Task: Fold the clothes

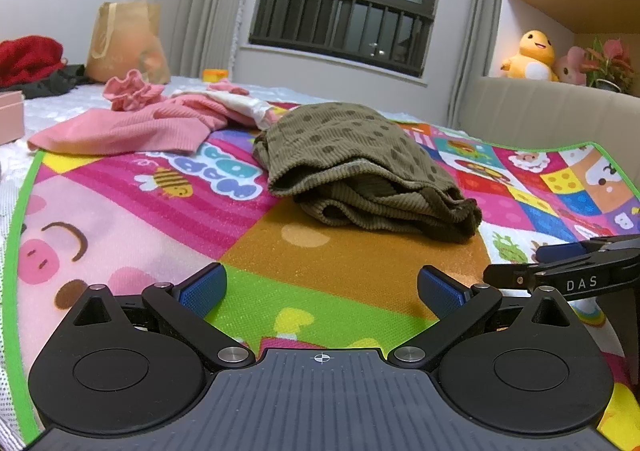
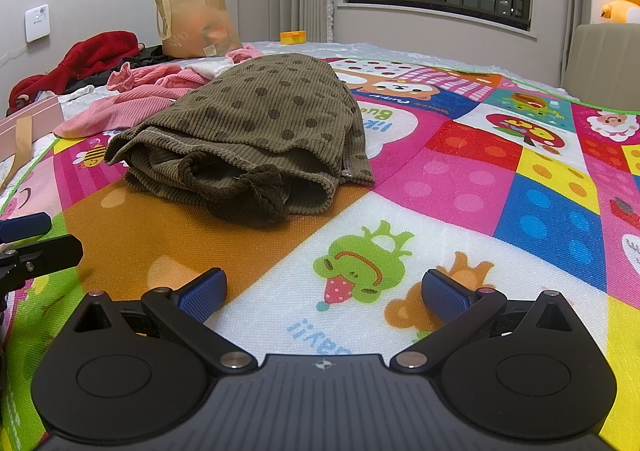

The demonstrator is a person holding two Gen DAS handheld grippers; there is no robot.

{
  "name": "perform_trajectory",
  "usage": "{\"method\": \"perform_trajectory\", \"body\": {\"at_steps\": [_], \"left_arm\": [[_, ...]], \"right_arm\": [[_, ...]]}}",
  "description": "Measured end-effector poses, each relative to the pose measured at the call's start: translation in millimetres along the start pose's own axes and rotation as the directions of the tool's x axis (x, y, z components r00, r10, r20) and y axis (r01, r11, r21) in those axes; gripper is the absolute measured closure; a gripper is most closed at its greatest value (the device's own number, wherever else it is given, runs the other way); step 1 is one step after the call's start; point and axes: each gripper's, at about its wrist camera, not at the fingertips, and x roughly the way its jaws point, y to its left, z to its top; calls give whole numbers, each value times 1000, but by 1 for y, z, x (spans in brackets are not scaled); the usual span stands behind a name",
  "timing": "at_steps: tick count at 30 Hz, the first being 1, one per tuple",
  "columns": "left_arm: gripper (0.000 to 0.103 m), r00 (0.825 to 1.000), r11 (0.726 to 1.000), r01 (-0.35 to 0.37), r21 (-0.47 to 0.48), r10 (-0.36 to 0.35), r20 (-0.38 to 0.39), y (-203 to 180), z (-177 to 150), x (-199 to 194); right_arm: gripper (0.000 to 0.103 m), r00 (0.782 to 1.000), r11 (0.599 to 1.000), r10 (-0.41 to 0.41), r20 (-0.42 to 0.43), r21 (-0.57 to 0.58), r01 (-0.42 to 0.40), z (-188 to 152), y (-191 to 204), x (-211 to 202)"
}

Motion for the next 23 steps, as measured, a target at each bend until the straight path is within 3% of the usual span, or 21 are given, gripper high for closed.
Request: {"method": "perform_trajectory", "body": {"at_steps": [15, 23], "left_arm": [[0, 1000, 1000, 11, -20, -11, -1, 1, -1, -3], [0, 999, 1000, -4, -16, 5, 38, 0, 1, -9]], "right_arm": [[0, 1000, 1000, 5, -5, 6, -5, 1, -1, 0], [0, 1000, 1000, -13, -6, -16, 13, 1, 3, 0]]}}
